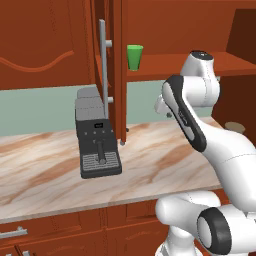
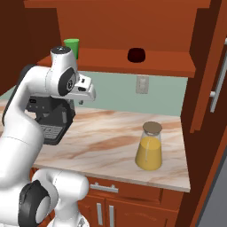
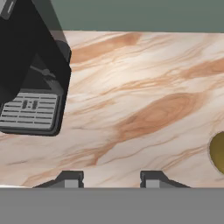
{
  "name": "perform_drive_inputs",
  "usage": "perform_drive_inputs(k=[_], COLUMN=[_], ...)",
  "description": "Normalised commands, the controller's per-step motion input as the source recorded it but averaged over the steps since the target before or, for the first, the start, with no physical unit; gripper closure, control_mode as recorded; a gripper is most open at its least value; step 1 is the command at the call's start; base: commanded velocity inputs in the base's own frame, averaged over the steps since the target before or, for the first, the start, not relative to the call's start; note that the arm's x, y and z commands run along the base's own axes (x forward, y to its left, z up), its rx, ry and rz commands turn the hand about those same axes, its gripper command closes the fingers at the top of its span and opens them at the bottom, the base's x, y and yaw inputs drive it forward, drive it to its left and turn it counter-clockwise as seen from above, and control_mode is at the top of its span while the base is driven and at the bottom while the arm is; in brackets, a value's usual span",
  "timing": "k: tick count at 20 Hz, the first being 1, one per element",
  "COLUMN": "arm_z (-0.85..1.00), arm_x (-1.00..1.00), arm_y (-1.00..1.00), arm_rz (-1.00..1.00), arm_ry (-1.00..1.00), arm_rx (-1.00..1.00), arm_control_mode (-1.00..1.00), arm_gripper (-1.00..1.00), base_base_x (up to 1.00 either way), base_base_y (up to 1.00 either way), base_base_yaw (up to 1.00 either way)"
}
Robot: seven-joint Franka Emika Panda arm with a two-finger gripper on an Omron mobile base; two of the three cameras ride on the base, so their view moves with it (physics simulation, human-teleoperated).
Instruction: There is a tray on the dining counter. Grab the cup, mug, and pitcher and place them on the tray. The pitcher may be placed next to the tray if it cannot fit the tray.
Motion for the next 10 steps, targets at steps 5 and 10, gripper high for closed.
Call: perform_drive_inputs(k=[5, 10], arm_z=[0.0, 0.01], arm_x=[-0.02, -0.17], arm_y=[0.0, 0.04], arm_rz=[0.0, 0.0], arm_ry=[0.0, -0.03], arm_rx=[0.0, 0.0], arm_control_mode=[-1.0, -1.0], arm_gripper=[-1.0, -1.0], base_base_x=[0.0, 0.0], base_base_y=[0.0, 0.0], base_base_yaw=[0.0, 0.0])
